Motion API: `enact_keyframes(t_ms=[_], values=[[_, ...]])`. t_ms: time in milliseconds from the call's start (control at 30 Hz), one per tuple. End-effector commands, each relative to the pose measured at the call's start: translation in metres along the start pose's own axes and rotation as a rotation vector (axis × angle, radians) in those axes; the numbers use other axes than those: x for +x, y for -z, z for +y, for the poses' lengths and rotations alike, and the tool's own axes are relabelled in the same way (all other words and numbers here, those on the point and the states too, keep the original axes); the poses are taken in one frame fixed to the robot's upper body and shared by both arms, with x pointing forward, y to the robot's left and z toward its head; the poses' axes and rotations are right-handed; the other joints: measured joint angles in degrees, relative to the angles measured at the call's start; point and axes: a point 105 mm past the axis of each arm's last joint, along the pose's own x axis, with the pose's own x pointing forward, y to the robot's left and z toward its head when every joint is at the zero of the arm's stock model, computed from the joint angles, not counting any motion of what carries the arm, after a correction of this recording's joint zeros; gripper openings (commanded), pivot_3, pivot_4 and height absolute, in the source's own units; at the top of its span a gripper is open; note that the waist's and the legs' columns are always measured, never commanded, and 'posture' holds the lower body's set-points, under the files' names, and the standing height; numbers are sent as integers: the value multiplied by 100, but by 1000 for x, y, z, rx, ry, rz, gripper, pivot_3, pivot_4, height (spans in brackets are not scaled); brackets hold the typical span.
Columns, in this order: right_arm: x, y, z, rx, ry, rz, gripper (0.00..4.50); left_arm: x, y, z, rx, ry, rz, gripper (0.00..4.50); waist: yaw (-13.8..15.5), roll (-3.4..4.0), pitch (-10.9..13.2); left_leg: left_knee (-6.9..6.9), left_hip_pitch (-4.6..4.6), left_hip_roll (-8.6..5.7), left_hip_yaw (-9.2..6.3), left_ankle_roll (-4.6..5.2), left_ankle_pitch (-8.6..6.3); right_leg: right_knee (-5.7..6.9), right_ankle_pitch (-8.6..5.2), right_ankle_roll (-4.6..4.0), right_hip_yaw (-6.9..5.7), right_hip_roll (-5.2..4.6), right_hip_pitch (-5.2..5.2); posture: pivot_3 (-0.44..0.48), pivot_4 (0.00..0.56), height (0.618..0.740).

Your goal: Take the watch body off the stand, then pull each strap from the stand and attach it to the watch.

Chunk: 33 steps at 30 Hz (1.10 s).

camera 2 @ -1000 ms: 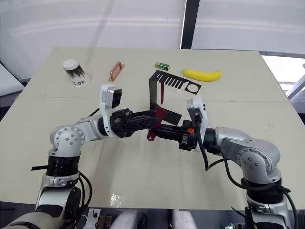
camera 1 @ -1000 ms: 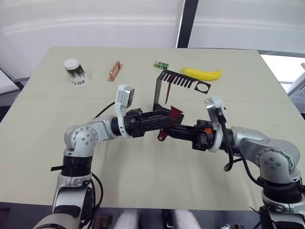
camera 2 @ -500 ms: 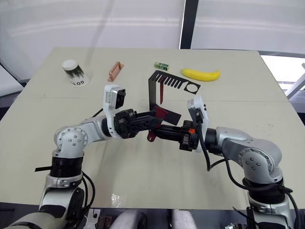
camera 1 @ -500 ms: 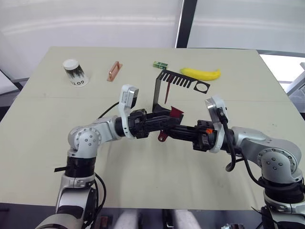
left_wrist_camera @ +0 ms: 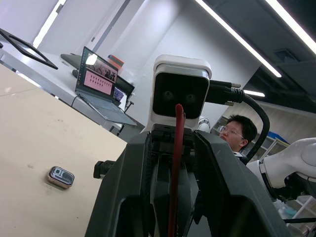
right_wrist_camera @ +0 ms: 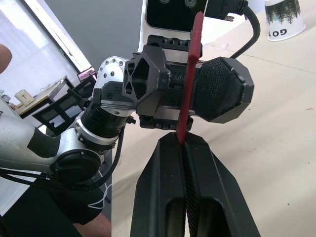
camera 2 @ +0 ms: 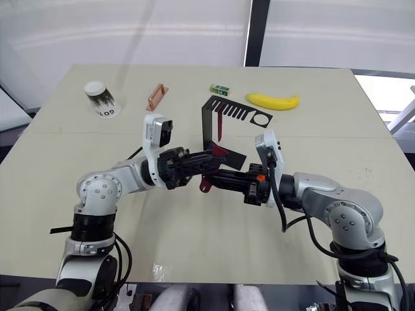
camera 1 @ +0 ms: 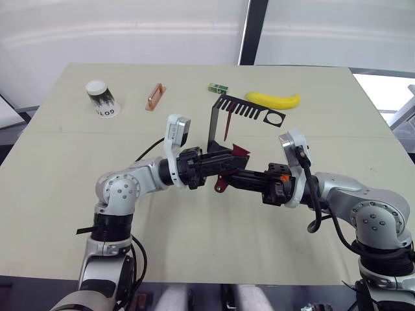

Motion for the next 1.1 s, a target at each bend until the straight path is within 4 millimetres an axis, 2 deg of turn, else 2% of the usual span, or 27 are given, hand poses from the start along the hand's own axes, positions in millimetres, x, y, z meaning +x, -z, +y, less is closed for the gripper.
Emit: enact_keyframes(t_ms=[33,67,167,200,233,1100], values=[[0,-4,6,-16,-18,-7,0,3,-5,-8,17,45,-21,1440,-1,0,0,0,0,0,0,0,0,0,0,0,0,0,0,0,150,740],[0,-4,6,-16,-17,-8,0,3,-5,-8,14,49,-26,1440,-1,0,0,0,0,0,0,0,0,0,0,0,0,0,0,0,150,740],[-1,-4,6,-15,-15,-9,0,3,-6,-9,14,52,-36,594,1,0,0,0,0,0,0,0,0,0,0,0,0,0,0,0,150,740],[-1,-3,6,-14,-15,-9,0,3,-6,-9,12,55,-41,112,0,0,0,0,0,0,0,0,0,0,0,0,0,0,0,0,150,740],[0,-3,6,-15,-14,-9,0,3,-6,-9,9,57,-43,41,-1,0,0,0,0,0,0,0,0,-1,0,0,0,0,0,0,150,740],[-5,-7,11,-64,20,-25,0,0,-8,-7,7,60,-48,41,0,0,0,-1,-1,0,0,0,0,-3,0,0,0,0,0,0,150,740]])
